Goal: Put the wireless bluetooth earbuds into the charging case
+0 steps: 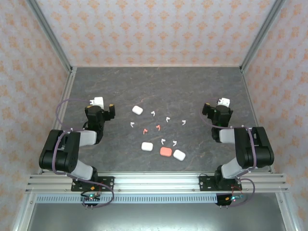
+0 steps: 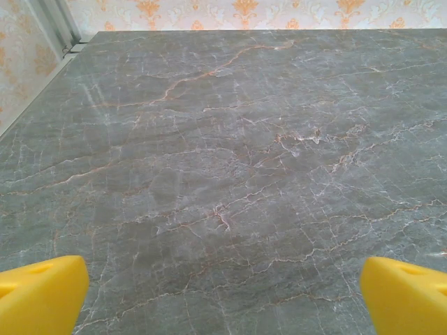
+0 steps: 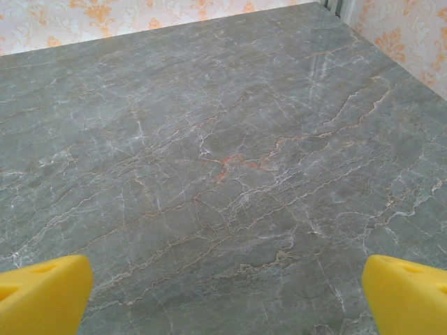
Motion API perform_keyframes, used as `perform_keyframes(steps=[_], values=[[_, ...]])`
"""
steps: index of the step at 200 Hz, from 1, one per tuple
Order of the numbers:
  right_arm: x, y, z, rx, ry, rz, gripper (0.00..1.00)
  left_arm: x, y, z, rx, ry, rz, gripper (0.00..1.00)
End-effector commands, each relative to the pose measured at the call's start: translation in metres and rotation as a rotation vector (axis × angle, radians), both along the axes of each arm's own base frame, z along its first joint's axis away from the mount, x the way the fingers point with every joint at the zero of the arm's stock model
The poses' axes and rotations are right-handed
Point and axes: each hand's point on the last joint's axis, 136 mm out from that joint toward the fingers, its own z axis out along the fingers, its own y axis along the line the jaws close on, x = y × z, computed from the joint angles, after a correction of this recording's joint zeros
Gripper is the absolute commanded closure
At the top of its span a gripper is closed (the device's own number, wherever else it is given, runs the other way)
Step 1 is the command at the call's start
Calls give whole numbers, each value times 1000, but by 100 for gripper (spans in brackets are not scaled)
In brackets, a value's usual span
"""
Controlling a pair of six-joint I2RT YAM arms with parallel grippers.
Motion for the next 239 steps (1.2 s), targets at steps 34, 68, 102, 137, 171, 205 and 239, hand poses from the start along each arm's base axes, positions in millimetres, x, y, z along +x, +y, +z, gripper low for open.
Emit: perform_keyframes(steps=[34, 68, 102, 137, 171, 205, 239], values=[[1, 0, 4, 2, -13, -10, 1, 2, 1, 2, -1, -3, 17, 0], [1, 0, 4, 3, -10, -8, 1, 2, 2, 2, -2, -4, 17, 0], [2, 0, 4, 4, -9, -6, 1, 3, 2, 3, -2, -4, 18, 0], [2, 0, 4, 8, -11, -7, 1, 2, 2, 2, -2, -3, 16, 0], [2, -1, 10, 7, -9, -8, 1, 4, 0, 14, -3, 4, 5, 0], [-1, -2, 43, 9, 10, -19, 1, -3, 2, 56, -10, -14, 26, 0], [-18, 10, 75, 80, 62, 12, 1, -22, 0, 92, -132, 3, 62, 0]])
